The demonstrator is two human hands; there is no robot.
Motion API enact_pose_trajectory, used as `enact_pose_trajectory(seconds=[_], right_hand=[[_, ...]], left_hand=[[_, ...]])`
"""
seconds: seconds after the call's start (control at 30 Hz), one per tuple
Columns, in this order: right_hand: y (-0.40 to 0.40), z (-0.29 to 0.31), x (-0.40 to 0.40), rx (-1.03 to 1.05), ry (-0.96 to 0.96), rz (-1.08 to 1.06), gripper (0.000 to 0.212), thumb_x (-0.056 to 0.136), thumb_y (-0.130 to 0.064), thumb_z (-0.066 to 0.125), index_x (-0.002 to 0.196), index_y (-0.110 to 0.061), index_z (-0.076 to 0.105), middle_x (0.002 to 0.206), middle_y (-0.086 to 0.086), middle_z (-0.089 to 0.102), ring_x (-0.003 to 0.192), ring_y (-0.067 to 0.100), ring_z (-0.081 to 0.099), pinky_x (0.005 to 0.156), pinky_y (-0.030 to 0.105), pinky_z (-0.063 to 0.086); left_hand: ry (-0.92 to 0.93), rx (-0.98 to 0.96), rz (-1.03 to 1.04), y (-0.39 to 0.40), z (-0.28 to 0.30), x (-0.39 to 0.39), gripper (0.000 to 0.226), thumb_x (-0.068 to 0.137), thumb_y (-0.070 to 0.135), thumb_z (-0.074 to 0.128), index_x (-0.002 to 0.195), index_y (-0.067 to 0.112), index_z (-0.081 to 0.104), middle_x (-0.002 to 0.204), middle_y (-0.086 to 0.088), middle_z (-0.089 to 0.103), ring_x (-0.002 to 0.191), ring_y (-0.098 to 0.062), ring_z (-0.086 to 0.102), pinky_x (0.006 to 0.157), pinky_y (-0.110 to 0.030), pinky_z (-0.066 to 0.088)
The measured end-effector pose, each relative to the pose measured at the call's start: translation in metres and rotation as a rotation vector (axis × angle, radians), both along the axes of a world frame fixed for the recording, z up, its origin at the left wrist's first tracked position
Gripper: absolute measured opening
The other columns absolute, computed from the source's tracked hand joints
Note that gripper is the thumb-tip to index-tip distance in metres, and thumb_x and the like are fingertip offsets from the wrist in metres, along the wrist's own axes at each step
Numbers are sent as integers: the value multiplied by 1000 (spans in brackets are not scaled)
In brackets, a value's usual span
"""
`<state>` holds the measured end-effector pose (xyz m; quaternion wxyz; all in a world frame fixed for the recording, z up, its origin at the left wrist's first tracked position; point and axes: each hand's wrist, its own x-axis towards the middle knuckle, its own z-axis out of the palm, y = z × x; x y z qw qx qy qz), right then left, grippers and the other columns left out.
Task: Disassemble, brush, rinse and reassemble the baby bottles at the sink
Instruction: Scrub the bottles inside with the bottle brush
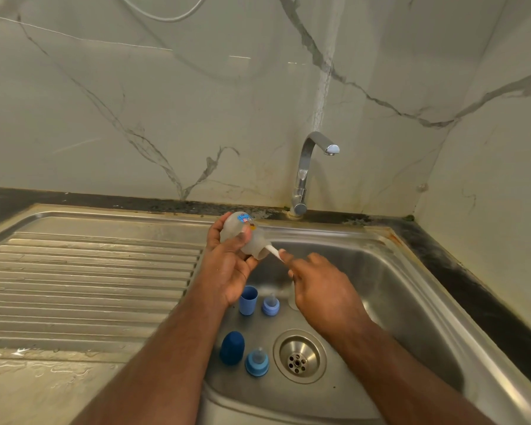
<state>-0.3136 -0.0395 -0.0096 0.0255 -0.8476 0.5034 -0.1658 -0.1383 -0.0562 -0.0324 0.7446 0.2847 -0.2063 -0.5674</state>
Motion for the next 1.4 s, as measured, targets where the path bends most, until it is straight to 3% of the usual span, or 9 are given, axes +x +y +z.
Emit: enact_pose_trajectory(seconds=[0.17,0.4,0.6,0.8,0.97,1.07,1.17,1.3,1.4], right_hand=[[3,2,7,-13,135,-74,75,99,-10,48,158,-37,9,117,7,43,86,17,44,72,30,43],[-7,-5,2,124,-172,100,47,104,-24,47,148,-37,45,102,-2,63,80,8,54,67,17,41],[-3,-10,8,69,-11,-28,63,101,-16,45,155,-41,23,112,2,50,94,20,57,75,28,42],[-1,-1,4,181,-224,68,47,103,-24,44,148,-38,45,115,-2,67,82,12,60,76,27,50],[2,-1,7,40,69,-57,72,100,-12,46,158,-37,12,122,7,45,87,18,44,74,29,39],[1,3,13,106,147,-27,74,97,-11,50,158,-33,15,124,10,50,96,24,55,77,33,45],[-2,5,9,294,-161,54,49,100,-21,50,148,-33,46,105,1,69,81,13,66,71,30,53],[0,4,-3,607,-585,39,38,103,-19,51,137,-33,59,75,-10,59,46,-4,54,46,19,41],[-1,6,-8,313,-193,20,43,104,-27,46,145,-39,48,97,-9,65,76,5,61,66,27,50]], left_hand=[[-49,0,25,2,3,-4,56,90,-1,67,137,25,51,127,-13,63,112,-35,68,81,-49,63],[-71,-10,36,1,0,0,52,89,-4,66,130,26,53,128,-13,58,110,-34,66,78,-52,63],[-117,-13,16,0,0,-3,58,87,-5,67,136,23,51,121,-12,63,108,-33,68,72,-45,63],[-117,-1,21,0,-2,4,55,90,-5,65,137,21,51,127,-14,59,113,-37,66,80,-53,62],[-124,10,54,-1,-2,0,59,89,-1,68,139,24,49,129,-13,62,114,-36,67,81,-49,62],[-165,9,50,-1,-2,0,58,88,-2,68,138,22,49,130,-15,60,113,-36,67,76,-47,62],[-133,5,52,-1,-2,3,55,90,-3,66,136,21,50,129,-14,58,111,-35,66,71,-44,62],[-95,7,44,0,-1,4,52,92,-5,63,135,23,51,127,-12,58,114,-35,64,71,-46,64],[-130,35,47,0,-3,4,53,92,-6,63,136,22,50,131,-14,56,114,-37,65,70,-46,64]])
